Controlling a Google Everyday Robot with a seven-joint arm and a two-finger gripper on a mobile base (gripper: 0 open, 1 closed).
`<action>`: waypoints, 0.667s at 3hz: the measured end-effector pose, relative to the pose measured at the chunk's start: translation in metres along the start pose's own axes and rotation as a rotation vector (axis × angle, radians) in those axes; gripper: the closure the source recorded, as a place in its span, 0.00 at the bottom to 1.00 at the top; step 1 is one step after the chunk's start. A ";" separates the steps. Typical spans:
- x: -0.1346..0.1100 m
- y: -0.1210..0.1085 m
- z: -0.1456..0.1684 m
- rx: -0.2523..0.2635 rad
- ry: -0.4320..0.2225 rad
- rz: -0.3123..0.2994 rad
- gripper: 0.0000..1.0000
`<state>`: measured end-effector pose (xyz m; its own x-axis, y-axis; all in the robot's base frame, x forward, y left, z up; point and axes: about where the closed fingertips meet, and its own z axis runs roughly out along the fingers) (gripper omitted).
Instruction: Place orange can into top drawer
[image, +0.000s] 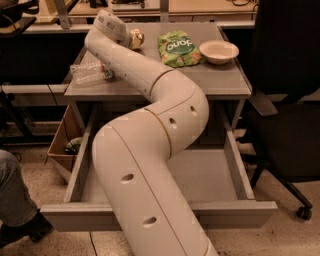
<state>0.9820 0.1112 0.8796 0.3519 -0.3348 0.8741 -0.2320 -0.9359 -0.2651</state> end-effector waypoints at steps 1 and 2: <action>0.028 0.021 -0.022 0.003 0.012 0.054 1.00; 0.060 0.048 -0.062 0.015 0.022 0.132 1.00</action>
Offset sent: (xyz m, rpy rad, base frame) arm -0.1192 -0.1021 0.1189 0.2273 -0.0788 -0.0725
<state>0.9360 0.0531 0.9450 0.2990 -0.4527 0.8400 -0.2611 -0.8855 -0.3843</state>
